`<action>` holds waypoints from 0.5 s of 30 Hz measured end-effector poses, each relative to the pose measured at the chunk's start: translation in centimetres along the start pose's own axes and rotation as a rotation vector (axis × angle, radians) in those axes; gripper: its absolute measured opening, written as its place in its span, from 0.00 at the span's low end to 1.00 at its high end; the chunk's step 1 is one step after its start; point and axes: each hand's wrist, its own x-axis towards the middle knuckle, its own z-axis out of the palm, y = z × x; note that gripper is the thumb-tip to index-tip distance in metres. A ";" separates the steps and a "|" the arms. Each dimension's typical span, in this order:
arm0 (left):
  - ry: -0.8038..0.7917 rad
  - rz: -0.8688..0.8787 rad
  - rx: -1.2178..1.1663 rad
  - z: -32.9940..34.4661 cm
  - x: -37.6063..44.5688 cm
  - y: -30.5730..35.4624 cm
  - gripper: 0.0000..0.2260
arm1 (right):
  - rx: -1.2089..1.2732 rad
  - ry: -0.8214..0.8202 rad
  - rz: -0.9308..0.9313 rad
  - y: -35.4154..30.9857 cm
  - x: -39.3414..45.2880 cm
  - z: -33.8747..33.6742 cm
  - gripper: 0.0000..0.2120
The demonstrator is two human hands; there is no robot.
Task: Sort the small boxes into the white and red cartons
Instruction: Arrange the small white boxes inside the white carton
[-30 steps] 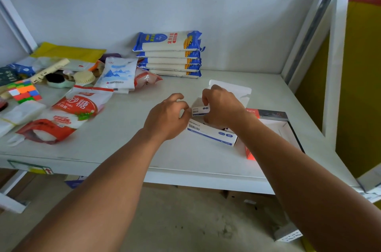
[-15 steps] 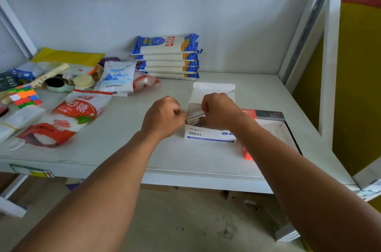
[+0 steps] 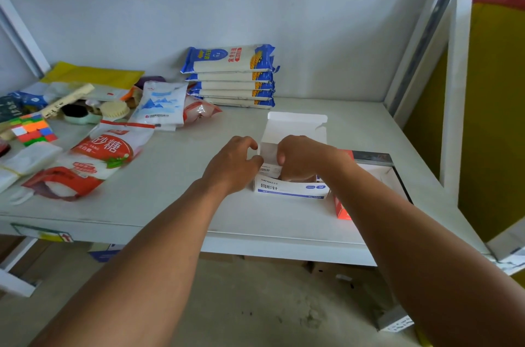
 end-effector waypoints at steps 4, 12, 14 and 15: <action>0.004 0.000 -0.017 0.2 0.0 0.0 0.14 | 0.000 -0.008 -0.007 -0.3 0.3 -0.1 0.13; 0.017 0.011 -0.042 0.3 0.0 -0.2 0.14 | -0.029 -0.024 -0.036 -0.5 0.5 0.6 0.14; 0.013 0.007 -0.033 0.2 0.0 -0.2 0.14 | -0.010 0.031 -0.040 -0.3 0.5 0.6 0.15; 0.011 0.003 -0.030 0.2 -0.1 -0.2 0.15 | -0.002 0.074 -0.041 -0.2 0.5 0.7 0.17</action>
